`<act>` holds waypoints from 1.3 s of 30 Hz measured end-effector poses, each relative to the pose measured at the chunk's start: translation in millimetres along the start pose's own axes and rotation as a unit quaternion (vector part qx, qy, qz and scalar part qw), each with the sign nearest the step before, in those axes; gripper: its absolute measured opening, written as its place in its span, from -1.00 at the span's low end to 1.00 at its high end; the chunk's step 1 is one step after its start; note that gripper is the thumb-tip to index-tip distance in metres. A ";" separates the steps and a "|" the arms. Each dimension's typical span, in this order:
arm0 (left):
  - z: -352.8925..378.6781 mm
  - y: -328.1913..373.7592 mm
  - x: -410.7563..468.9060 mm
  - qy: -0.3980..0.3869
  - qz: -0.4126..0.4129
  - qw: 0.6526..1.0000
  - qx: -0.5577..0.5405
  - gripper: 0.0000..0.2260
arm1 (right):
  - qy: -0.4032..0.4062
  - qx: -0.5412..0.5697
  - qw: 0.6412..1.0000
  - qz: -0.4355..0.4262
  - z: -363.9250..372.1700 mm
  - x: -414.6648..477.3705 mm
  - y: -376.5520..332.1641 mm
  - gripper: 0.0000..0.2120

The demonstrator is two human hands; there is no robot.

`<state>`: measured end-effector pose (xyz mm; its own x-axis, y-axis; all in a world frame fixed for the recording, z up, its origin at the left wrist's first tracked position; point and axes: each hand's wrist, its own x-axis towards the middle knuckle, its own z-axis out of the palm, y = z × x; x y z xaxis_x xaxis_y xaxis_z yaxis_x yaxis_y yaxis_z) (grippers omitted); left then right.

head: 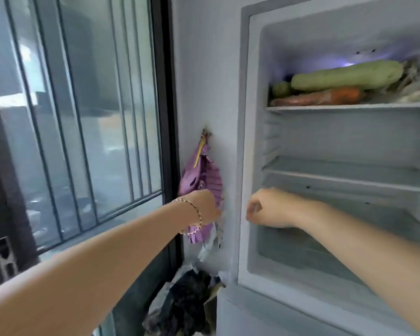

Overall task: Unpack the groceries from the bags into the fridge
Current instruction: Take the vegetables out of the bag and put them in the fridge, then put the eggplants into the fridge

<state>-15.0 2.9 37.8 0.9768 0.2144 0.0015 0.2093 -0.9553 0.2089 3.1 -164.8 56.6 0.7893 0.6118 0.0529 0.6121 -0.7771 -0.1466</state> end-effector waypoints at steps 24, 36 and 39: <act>171.6 -87.4 -656.5 0.147 -0.706 0.693 -0.010 -0.76 | -0.173 0.005 0.746 -0.643 222.6 -351.1 -374.2 -0.75; 223.9 126.4 -1013.6 0.179 -0.888 0.421 -0.039 -0.81 | -0.195 -0.041 0.483 -0.853 232.7 -755.7 -432.9 -0.74; 235.6 181.2 -1096.7 0.180 -0.911 0.370 -0.024 -0.80 | -0.213 -0.024 0.435 -0.875 234.1 -858.9 -441.7 -0.77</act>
<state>-1037.3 -453.3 -156.3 -0.8558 0.5142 -0.0569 0.4948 0.8456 0.2002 -956.6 -312.4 -155.3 -0.9603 0.2364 -0.1479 0.2657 0.9366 -0.2284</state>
